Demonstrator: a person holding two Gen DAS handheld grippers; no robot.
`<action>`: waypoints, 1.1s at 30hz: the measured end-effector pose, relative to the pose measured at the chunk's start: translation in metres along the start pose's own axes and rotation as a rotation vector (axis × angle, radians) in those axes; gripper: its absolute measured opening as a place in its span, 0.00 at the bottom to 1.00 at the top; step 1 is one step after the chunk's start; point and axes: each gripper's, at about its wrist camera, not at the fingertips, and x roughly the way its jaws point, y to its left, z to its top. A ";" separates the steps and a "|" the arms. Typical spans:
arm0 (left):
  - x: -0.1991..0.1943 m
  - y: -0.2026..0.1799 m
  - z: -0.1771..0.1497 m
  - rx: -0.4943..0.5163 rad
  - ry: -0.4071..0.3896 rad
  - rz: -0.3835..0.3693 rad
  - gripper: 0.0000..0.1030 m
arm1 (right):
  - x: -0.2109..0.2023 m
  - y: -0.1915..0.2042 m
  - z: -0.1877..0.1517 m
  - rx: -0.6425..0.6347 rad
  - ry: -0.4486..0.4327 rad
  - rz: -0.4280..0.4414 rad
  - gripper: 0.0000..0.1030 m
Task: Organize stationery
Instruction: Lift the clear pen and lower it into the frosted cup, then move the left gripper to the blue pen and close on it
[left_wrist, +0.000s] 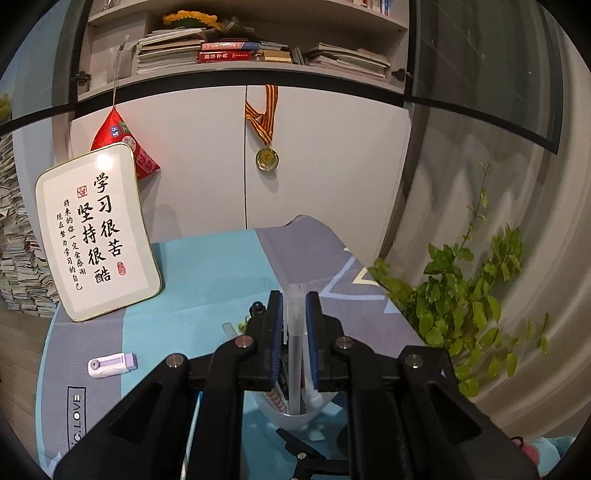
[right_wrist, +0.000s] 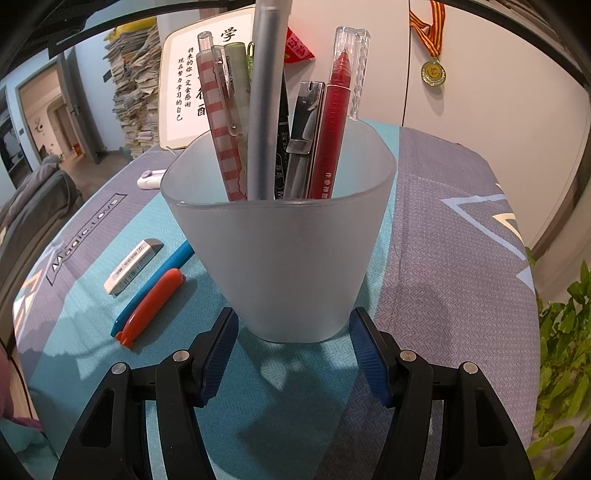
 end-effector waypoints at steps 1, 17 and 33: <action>0.001 0.000 0.000 0.004 0.003 0.002 0.11 | 0.000 0.000 0.000 0.000 0.000 0.000 0.63; -0.003 0.008 -0.002 0.020 0.009 0.023 0.21 | 0.000 0.000 0.000 0.000 0.000 0.000 0.63; 0.059 0.067 -0.065 0.008 0.302 0.193 0.35 | 0.000 0.000 0.000 -0.001 0.000 -0.001 0.63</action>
